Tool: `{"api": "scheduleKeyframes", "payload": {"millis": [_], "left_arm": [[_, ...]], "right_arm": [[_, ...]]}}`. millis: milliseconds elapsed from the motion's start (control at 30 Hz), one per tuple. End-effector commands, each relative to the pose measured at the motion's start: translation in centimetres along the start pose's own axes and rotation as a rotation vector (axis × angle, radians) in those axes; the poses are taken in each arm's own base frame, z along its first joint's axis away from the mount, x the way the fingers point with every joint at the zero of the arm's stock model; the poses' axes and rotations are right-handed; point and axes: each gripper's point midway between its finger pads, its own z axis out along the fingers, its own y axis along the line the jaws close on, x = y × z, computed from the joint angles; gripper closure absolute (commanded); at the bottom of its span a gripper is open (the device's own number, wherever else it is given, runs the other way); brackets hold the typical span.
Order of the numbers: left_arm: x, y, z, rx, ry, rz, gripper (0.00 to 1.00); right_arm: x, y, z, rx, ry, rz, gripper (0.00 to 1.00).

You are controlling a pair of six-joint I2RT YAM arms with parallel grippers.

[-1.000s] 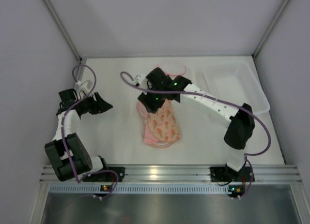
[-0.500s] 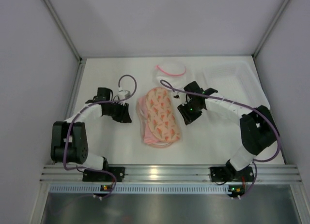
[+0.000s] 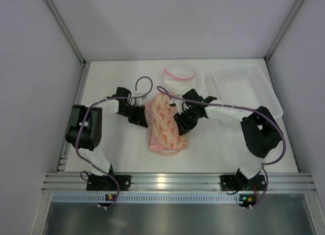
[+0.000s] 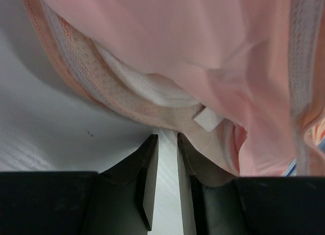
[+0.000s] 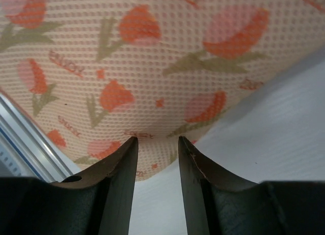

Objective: Place the bra in the laundry bag and zip it closed
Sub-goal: Adjust the laundry bag at the center of the board.

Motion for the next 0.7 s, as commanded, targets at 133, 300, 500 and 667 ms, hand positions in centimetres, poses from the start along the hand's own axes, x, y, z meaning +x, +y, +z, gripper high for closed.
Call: {"api": "scheduleKeyframes", "payload": {"millis": [133,300,500,667], "left_arm": [[-1.2,0.7,1.8,0.022,-0.029,-0.097,0.71],[-0.9,0.9,2.1,0.021,-0.022,-0.123,0.69],[-1.1,1.4,1.3,0.007,-0.044,-0.128,0.67],[-1.7,2.3,-1.1,-0.014,-0.099,-0.116,0.67]], "right_arm": [[-5.5,6.5,1.0,-0.191,-0.104,-0.118,0.6],[-7.9,8.3,1.3,-0.224,-0.138,-0.107,0.58],[-8.7,8.7,-1.4,-0.27,-0.181,-0.116,0.53],[-7.2,2.0,-6.2,-0.132,-0.276,-0.005,0.5]]}}
